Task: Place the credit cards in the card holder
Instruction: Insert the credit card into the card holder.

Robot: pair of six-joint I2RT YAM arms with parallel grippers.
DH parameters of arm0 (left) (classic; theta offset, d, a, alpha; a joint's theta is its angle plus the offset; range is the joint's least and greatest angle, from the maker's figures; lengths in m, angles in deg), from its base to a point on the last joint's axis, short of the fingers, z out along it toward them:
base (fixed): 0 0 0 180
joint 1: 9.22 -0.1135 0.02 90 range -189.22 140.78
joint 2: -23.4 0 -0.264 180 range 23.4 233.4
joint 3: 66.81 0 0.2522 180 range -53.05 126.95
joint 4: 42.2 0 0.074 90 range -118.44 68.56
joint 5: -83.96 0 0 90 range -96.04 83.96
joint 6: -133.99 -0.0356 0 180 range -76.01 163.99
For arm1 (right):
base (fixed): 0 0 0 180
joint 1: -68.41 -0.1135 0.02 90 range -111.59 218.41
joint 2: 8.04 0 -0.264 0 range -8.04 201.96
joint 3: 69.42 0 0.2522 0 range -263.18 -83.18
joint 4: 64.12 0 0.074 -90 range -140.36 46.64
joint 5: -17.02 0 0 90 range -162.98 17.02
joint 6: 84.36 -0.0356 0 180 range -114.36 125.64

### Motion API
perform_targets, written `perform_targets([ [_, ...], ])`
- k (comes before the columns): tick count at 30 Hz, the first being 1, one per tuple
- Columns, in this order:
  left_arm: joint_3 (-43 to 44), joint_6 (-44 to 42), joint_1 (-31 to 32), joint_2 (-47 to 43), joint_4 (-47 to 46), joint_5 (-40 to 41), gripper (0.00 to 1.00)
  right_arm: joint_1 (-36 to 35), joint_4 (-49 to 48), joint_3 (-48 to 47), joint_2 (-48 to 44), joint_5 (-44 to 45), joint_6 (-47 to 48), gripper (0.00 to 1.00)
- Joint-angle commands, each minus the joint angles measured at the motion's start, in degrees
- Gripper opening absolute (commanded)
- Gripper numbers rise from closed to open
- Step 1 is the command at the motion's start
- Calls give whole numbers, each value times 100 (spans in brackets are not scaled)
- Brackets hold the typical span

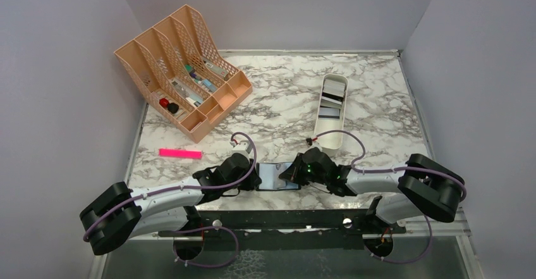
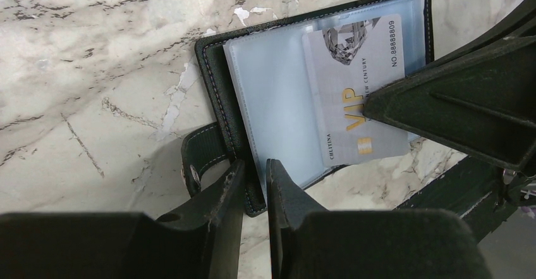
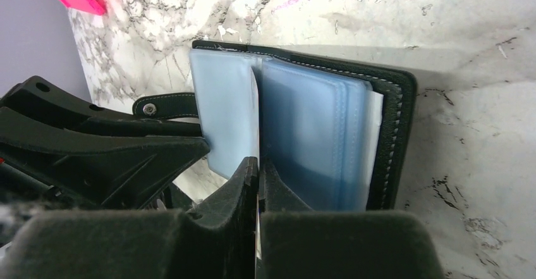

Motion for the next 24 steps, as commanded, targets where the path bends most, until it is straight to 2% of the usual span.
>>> perform_targets([
  [1,-52,-58,26,112,103,-106,23,-79,-539,347,191,-81,-158,5],
  [5,-80,-36,21,116,81,-153,23,-83,-619,360,330,-76,-226,4],
  [8,-96,-24,23,119,71,-187,23,-87,-450,302,399,-94,-155,10],
  [16,-122,3,34,108,37,-201,23,-283,1742,-644,176,584,308,29],
  [20,-131,-12,34,116,36,-179,23,-413,2217,-942,336,759,400,35],
  [24,-136,-24,34,129,38,-181,23,-474,2595,-1160,416,857,416,37],
])
